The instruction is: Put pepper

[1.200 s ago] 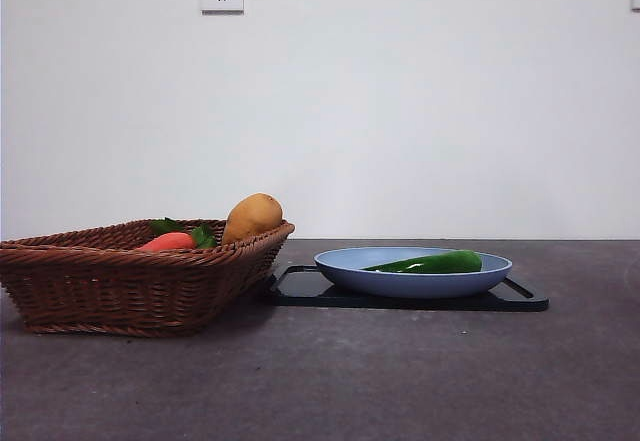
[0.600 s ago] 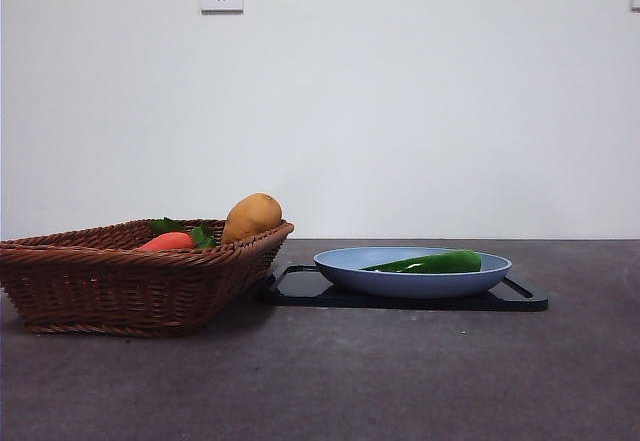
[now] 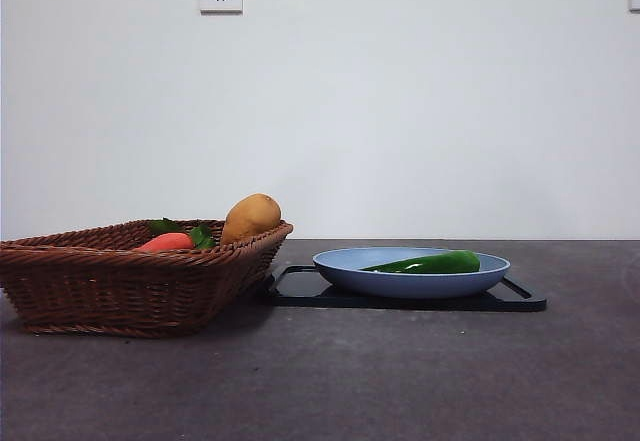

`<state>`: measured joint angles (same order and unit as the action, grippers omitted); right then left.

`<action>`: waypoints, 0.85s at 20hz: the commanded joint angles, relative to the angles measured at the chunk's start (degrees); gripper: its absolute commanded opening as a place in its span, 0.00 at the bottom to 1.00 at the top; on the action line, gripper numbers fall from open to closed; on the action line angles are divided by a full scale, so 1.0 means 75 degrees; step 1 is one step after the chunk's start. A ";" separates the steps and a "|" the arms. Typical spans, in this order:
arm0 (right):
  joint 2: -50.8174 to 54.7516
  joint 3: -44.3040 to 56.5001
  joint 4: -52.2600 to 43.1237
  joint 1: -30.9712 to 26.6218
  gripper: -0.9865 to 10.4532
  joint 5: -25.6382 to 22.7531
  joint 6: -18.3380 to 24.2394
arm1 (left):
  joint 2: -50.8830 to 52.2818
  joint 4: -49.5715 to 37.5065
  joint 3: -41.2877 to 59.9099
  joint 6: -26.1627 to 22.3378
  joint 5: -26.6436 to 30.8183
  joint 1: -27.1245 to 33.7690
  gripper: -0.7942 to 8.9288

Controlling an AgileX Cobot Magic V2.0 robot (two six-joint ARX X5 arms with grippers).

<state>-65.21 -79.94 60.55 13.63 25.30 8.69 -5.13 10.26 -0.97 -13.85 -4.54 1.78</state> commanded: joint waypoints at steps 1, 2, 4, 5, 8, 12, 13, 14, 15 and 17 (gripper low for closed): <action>0.0705 0.0329 -0.1265 -0.0326 0.09 0.0067 0.0388 | 0.0020 -0.0137 0.0082 0.0073 -0.0006 0.0023 0.09; 0.1099 0.0737 -0.1961 -0.0568 0.09 0.0175 0.0259 | 0.0020 -0.0189 0.0082 0.0073 -0.0009 0.0023 0.09; 0.2057 0.1862 -0.3284 -0.1148 0.09 0.0230 -0.0038 | 0.0020 -0.0277 0.0082 0.0073 -0.0006 0.0023 0.09; 0.2643 0.2597 -0.3928 -0.1480 0.09 0.0230 -0.0105 | 0.0020 -0.0280 0.0082 0.0073 -0.0006 0.0023 0.09; 0.4147 0.4494 -0.5217 -0.2194 0.09 0.0175 -0.0087 | 0.0020 -0.0277 0.0082 0.0073 -0.0006 0.0023 0.09; 0.5933 0.6910 -0.6846 -0.2591 0.09 0.0152 -0.0035 | 0.0020 -0.0277 0.0082 0.0073 -0.0006 0.0023 0.09; 0.6353 0.7557 -0.7265 -0.2573 0.09 0.0160 -0.0044 | 0.0020 -0.0277 0.0082 0.0073 -0.0006 0.0023 0.09; 0.6621 0.8014 -0.7597 -0.2518 0.09 0.0163 -0.0114 | 0.0020 -0.0277 0.0082 0.0073 -0.0006 0.0023 0.09; 0.6878 0.8513 -0.7965 -0.2378 0.09 0.0157 -0.0221 | 0.0020 -0.0277 0.0082 0.0073 -0.0006 0.0023 0.09; 0.7213 0.9232 -0.8460 -0.2031 0.09 0.0102 -0.0227 | 0.0020 -0.0280 0.0082 0.0073 -0.0006 0.0023 0.09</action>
<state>-11.40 -11.07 -1.61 -1.85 26.15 7.79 -5.13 8.75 -0.97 -13.85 -4.60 1.78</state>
